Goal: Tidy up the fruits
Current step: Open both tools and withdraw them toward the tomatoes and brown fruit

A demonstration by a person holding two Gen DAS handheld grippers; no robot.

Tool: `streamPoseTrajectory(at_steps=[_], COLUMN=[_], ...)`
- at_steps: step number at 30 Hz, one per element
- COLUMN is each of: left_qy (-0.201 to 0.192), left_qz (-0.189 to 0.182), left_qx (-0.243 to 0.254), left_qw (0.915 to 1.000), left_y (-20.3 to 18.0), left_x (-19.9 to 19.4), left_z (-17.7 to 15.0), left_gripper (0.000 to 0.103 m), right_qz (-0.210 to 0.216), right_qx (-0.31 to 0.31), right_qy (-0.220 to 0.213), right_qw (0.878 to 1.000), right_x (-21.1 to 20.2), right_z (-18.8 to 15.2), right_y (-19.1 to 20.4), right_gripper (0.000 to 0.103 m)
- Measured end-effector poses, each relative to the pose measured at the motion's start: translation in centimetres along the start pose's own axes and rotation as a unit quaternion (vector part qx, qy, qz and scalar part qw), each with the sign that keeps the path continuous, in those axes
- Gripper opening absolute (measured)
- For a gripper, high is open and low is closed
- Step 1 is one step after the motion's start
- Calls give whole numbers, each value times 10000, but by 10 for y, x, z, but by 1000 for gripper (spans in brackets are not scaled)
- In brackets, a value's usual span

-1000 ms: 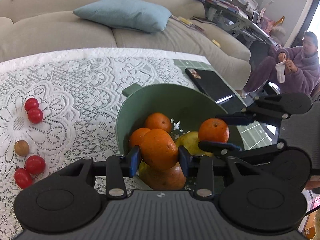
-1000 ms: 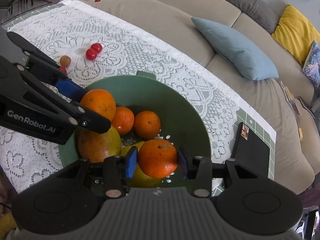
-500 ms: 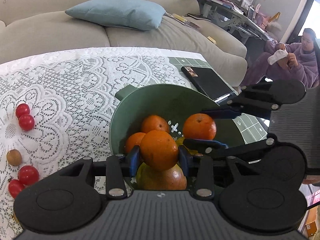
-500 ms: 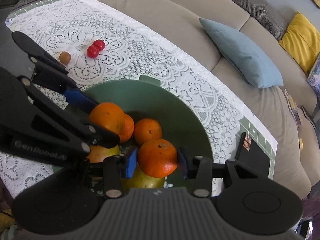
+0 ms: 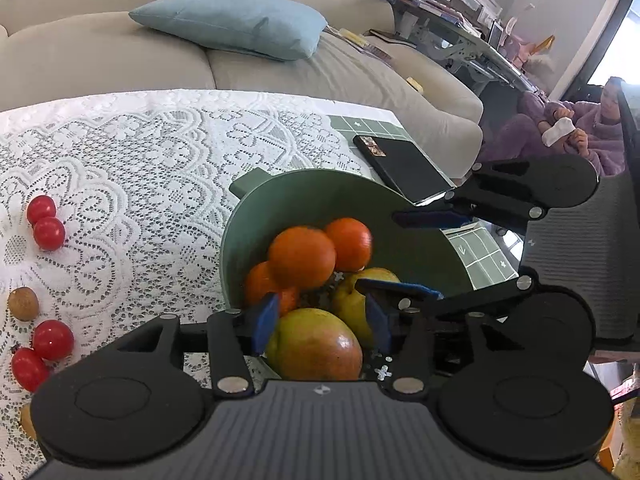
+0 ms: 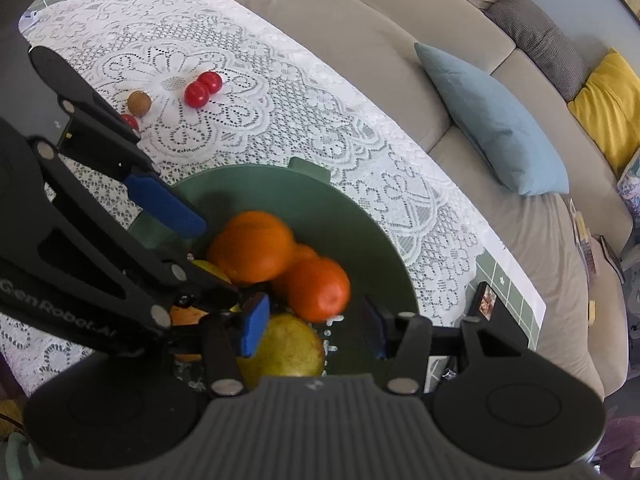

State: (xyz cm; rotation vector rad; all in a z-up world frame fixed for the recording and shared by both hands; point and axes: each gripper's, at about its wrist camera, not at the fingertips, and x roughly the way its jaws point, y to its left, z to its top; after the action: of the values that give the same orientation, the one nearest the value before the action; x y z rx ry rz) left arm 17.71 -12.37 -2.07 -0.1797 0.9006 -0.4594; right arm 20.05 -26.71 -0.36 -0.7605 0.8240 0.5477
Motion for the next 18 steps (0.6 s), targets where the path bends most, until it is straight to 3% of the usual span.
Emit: streamPoseTrajectory(at_steps=[5, 11, 18], left_qy=[-30, -270, -612], left_qz=[-47, -65, 413], left_qx=[-74, -22, -48], left_qw=[10000, 9996, 9973], left_y=[1, 3, 21], left_x=[-9, -30, -57], left_z=[-2, -3, -10], left_gripper=[61, 61, 61], right_qz=[-82, -249, -272], right_qx=[-137, -115, 217], right_qy=[2, -183, -656], right_qw=[9999, 9995, 9972], right_x=[-6, -20, -32], right_z=[2, 7, 16], right_y=[6, 10, 27], right_gripper=[60, 66, 73])
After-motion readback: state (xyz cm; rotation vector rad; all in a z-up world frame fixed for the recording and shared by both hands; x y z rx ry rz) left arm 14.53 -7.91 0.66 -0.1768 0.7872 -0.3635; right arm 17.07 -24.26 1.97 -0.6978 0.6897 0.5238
